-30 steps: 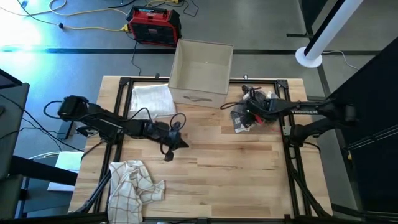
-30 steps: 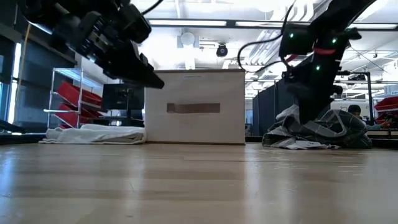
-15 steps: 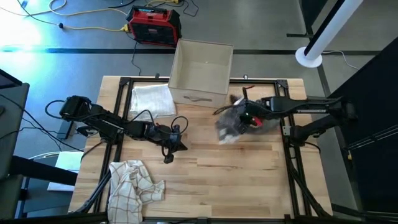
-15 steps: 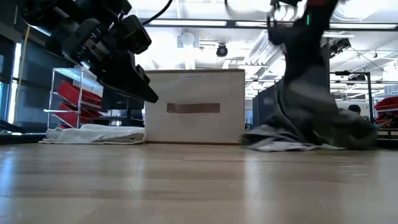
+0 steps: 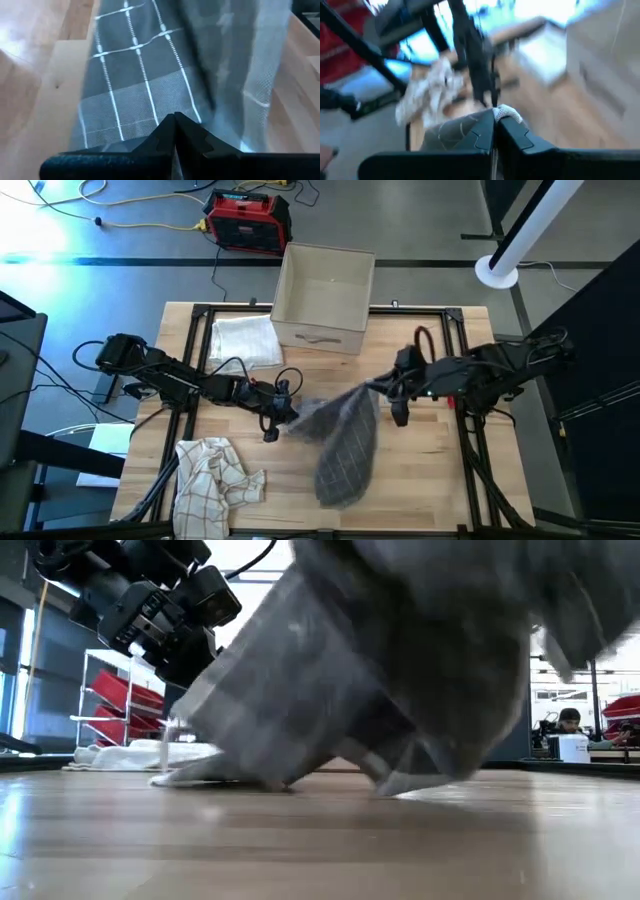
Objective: Fold towel
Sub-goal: Fold the gray towel
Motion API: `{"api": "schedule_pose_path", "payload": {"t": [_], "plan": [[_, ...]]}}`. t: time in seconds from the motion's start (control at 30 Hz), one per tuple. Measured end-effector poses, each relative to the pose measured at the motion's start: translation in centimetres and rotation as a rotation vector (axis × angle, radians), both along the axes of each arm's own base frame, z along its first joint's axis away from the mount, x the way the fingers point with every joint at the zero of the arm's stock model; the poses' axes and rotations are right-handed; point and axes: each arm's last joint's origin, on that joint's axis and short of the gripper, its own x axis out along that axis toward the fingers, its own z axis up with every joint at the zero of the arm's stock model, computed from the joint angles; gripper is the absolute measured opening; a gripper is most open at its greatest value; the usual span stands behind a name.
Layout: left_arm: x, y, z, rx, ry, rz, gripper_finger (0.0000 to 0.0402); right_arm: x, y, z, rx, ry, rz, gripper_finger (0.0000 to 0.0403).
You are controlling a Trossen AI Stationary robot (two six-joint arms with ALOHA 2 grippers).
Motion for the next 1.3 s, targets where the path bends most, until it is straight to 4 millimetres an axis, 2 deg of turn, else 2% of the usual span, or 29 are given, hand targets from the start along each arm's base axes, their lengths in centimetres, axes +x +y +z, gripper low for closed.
{"api": "schedule_pose_path", "payload": {"t": [0.17,0.27,0.33,0.43,0.53,0.7,0.83,1.0,1.1,1.23,1.3], "plan": [[0.0,0.0,0.0,-0.009,0.001,0.005,0.0,0.2,-0.4,1.8,-0.192,-0.113,-0.08,0.0],[-0.1,-0.2,-0.1,-0.025,0.011,0.011,0.0,0.0,-0.6,2.5,-0.246,-0.131,-0.13,0.0],[-0.1,-0.3,-0.1,-0.025,0.021,0.006,0.0,-0.2,-0.4,2.4,-0.253,-0.111,-0.124,0.0],[-0.2,-0.5,-0.2,-0.023,0.035,0.0,0.0,-0.8,0.0,1.2,-0.206,-0.009,-0.077,0.0],[-0.3,-0.7,-0.3,-0.022,0.04,-0.007,0.0,-1.6,0.8,-1.2,-0.128,0.143,-0.094,0.0],[-0.3,-0.8,-0.3,-0.003,0.041,-0.025,0.0,-3.0,3.4,-6.8,-0.018,0.303,-0.17,0.0],[-0.3,-0.7,-0.3,-0.002,0.04,-0.025,0.0,-4.9,6.2,-12.5,0.055,0.465,-0.081,0.0],[-0.3,-0.6,-0.3,0.024,0.035,-0.038,0.0,-7.7,9.0,-19.0,0.268,0.618,-0.017,0.0],[-0.3,-0.5,-0.3,0.025,0.03,-0.036,0.0,-9.2,9.6,-21.8,0.39,0.682,-0.049,0.0],[-0.2,-0.3,-0.3,0.022,0.03,-0.026,0.0,-10.0,9.2,-24.3,0.522,0.712,-0.181,0.0004],[-0.2,-0.2,-0.3,0.012,0.031,-0.014,0.0,-10.2,9.0,-25.4,0.613,0.753,-0.223,0.0018]]}}
